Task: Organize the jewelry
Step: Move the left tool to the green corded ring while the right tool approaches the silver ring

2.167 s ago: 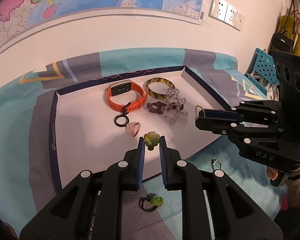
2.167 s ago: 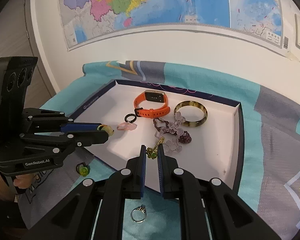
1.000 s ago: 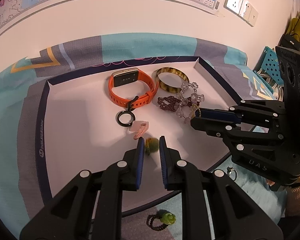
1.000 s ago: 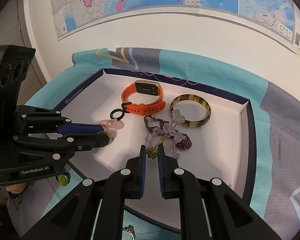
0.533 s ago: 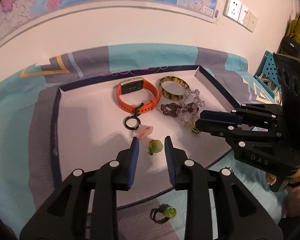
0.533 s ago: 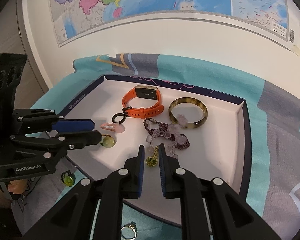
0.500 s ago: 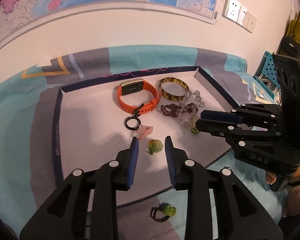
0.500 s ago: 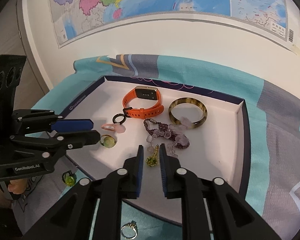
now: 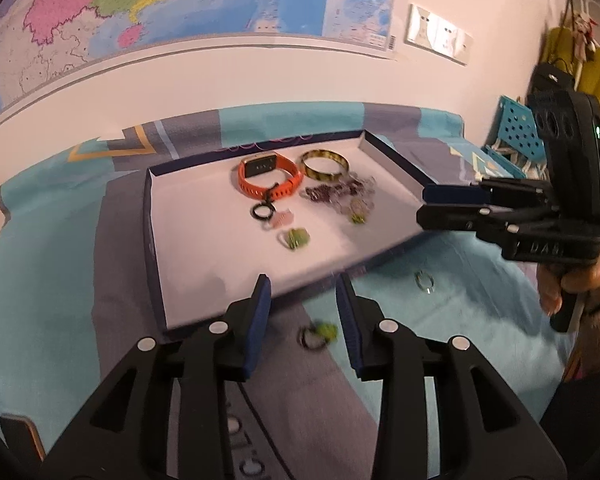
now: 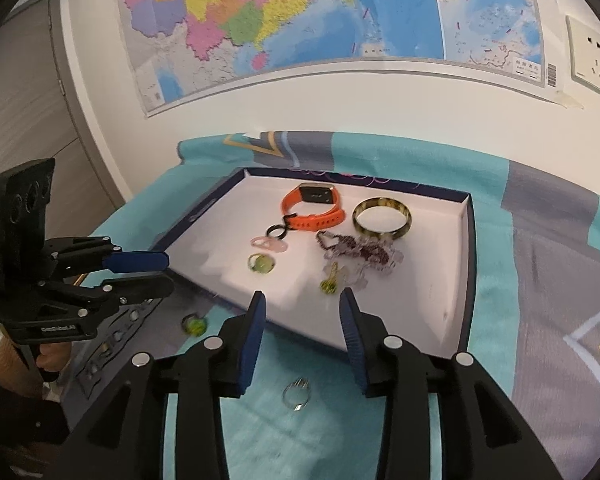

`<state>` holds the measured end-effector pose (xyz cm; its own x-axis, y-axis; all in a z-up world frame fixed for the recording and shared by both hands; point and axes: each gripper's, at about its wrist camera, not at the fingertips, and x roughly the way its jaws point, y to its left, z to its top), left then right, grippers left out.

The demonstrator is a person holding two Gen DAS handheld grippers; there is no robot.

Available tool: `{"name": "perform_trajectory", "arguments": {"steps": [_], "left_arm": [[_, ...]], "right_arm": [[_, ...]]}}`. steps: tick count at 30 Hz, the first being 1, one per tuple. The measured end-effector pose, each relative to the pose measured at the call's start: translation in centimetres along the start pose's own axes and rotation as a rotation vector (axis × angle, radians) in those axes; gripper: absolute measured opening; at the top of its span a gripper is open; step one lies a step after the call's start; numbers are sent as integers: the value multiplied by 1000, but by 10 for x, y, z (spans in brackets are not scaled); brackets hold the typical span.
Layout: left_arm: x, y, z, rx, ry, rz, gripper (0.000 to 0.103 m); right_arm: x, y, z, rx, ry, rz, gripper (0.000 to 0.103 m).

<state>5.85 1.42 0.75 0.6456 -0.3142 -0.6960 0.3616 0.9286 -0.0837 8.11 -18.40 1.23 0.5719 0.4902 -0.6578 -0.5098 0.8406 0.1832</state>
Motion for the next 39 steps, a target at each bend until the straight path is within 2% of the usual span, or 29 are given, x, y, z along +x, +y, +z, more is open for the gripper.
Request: {"name": "perform_trajectory", "arguments": {"steps": [7, 12, 17, 22, 27, 31, 39], "left_arm": [[0, -14, -23, 35, 35, 2, 38], [12, -14, -31, 15, 80, 5, 42], [20, -14, -30, 7, 98, 5, 42], [31, -14, -26, -3, 121, 2, 42], [36, -15, -25, -10, 131, 8, 40], [38, -16, -24, -3, 130, 23, 25], [35, -22, -26, 11, 123, 25, 23]], "right_arm": [[-9, 8, -26, 6, 30, 7, 41], [-6, 4, -43, 38, 63, -18, 46], [1, 0, -53, 58, 85, -33, 48], [3, 3, -53, 47, 86, -53, 57], [7, 5, -53, 37, 100, -56, 59], [12, 6, -53, 41, 118, -55, 62], [17, 13, -52, 14, 134, -62, 62]]}}
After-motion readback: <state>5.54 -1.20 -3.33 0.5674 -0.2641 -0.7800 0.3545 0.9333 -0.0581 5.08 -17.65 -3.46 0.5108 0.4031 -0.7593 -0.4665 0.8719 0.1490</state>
